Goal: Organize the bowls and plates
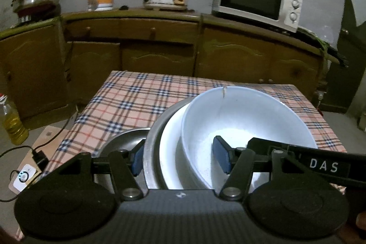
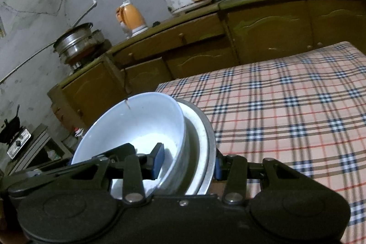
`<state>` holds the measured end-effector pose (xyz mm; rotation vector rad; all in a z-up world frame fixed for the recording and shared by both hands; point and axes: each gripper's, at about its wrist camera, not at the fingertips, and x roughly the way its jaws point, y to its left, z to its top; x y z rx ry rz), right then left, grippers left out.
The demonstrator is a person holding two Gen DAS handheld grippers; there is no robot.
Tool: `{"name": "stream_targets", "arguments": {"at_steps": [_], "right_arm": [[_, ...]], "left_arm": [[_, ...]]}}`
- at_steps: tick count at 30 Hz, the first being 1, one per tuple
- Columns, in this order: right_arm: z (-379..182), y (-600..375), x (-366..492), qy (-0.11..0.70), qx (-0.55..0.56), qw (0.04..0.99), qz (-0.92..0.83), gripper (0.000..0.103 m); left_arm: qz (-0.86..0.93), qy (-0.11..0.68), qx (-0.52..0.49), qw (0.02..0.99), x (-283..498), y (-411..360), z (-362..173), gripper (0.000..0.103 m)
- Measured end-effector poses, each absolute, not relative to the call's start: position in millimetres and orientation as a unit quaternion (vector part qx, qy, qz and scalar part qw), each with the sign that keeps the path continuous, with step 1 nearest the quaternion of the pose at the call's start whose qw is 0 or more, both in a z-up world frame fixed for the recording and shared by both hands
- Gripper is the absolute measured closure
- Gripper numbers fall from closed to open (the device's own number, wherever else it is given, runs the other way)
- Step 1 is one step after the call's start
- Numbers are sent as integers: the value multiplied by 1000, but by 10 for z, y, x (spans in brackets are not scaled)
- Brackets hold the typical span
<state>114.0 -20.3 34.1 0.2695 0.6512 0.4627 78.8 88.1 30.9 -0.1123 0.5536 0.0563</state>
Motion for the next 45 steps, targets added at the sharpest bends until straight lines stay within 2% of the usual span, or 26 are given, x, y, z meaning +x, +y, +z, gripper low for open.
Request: {"name": "stream_targets", "arguments": {"at_steps": [27, 45], "right_arm": [[-304, 679, 1677, 367, 117, 892, 238, 52], [-739, 685, 2037, 401, 135, 880, 216, 52]], "left_arm": [[48, 316, -80, 944, 1165, 1711, -205, 41], [32, 347, -69, 935, 1534, 1739, -564, 41]]}}
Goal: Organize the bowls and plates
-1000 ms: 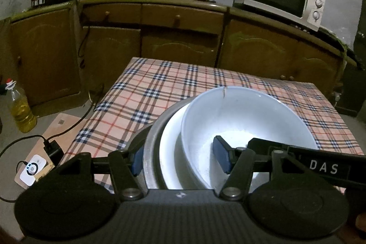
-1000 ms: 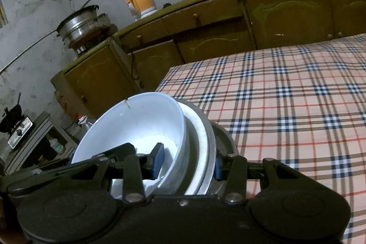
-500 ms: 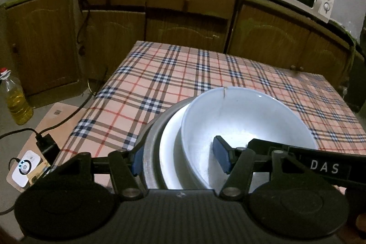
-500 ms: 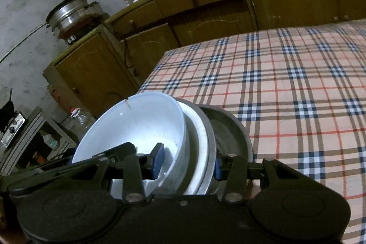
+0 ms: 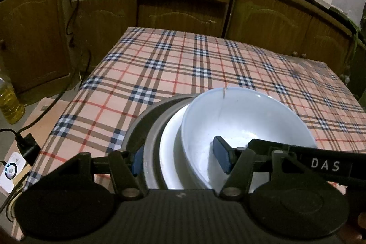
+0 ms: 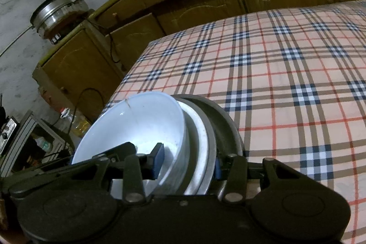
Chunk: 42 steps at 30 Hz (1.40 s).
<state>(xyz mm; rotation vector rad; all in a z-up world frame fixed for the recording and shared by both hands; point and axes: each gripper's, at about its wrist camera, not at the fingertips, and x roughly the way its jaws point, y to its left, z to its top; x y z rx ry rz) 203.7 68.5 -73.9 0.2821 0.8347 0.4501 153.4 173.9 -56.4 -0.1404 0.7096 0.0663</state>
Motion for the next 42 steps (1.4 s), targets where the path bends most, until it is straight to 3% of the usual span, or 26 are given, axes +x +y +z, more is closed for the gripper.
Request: {"name": "stream_targets", "arguments": {"at_steps": [14, 29, 33, 42], "right_arm": [[-902, 769, 2159, 399, 139, 877, 229, 51], [-679, 667, 2050, 354, 98, 905, 214, 40], [-511, 611, 1871, 336, 59, 916, 211, 32], [-249, 475, 1226, 328, 5, 923, 202, 30]], "left_arm": [[46, 344, -71, 935, 1607, 1818, -676, 41], [69, 335, -65, 938, 1519, 1829, -599, 40], [86, 326, -50, 940, 1375, 1788, -494, 34], [105, 299, -57, 947, 789, 1605, -191, 14]]}}
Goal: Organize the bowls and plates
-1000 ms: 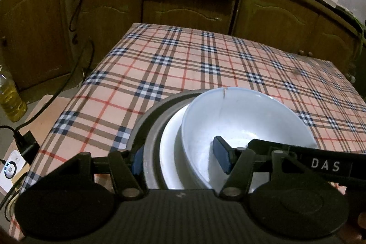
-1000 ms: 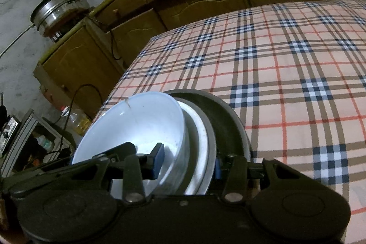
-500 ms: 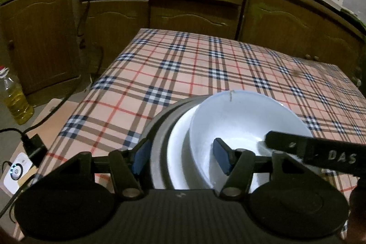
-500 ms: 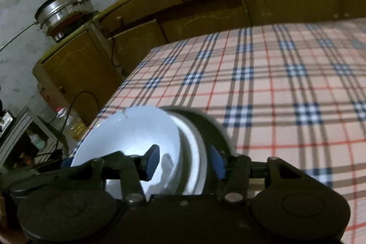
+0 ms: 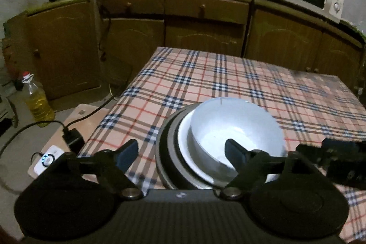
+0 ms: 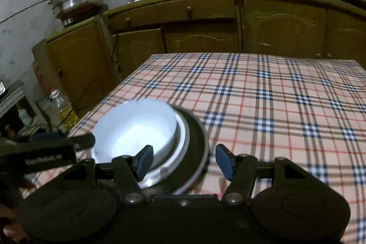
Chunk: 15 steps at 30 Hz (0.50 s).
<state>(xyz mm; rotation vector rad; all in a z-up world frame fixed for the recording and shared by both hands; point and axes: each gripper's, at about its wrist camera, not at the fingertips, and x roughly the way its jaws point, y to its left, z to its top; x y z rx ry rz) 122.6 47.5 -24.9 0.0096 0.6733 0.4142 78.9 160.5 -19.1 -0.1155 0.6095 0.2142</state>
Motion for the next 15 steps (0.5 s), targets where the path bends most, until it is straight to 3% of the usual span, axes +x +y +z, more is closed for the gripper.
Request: {"name": "stream_targets", "arguments": {"at_steps": [4, 15], "right_arm": [[-228, 448, 914, 339, -6, 918, 207, 30], [-100, 367, 405, 339, -26, 920, 196, 30]], "left_arm": [[111, 294, -58, 947, 556, 1460, -90, 0], [122, 292, -54, 947, 156, 1193, -33, 0]]}}
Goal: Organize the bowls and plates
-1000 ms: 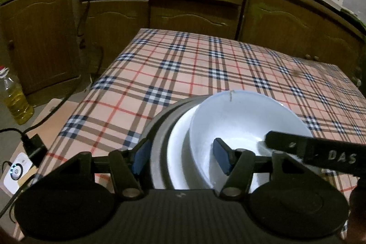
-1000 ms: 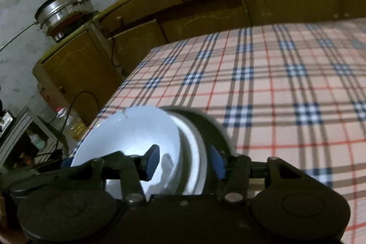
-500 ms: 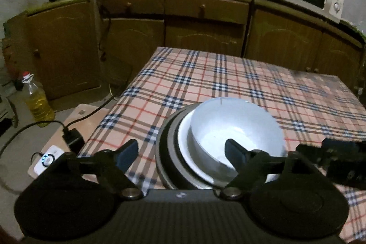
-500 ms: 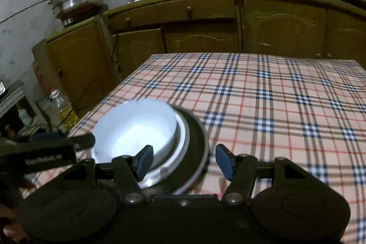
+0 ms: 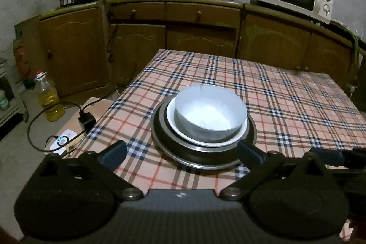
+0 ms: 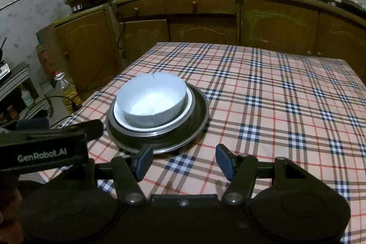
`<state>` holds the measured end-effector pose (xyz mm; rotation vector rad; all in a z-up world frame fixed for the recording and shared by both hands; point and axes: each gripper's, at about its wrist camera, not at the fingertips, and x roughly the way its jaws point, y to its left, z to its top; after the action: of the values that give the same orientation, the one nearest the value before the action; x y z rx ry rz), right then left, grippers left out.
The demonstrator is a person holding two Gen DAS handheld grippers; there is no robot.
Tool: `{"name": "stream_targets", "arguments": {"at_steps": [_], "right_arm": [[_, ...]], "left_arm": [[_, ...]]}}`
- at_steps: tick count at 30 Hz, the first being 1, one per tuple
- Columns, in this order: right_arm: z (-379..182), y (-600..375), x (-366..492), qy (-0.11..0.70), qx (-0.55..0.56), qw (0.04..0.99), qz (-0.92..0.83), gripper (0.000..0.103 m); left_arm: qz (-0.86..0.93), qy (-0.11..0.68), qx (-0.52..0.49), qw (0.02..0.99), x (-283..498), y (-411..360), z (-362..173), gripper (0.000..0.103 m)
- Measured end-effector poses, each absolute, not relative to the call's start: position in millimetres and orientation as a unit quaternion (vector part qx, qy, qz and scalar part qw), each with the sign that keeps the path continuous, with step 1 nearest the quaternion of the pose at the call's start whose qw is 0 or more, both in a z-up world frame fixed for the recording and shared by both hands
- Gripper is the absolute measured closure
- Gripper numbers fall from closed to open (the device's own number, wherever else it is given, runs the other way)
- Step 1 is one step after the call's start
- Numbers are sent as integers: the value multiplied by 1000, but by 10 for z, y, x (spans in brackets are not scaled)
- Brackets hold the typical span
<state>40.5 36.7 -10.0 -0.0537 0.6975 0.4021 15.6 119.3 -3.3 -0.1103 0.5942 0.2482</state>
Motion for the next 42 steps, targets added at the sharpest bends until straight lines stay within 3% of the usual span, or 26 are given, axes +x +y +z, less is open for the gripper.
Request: {"name": "stream_targets", "arguments": {"at_steps": [42], "right_arm": [[-3, 345, 148, 335, -26, 918, 213, 30]], "left_arm": [[126, 255, -15, 958, -124, 994, 81, 0]]}}
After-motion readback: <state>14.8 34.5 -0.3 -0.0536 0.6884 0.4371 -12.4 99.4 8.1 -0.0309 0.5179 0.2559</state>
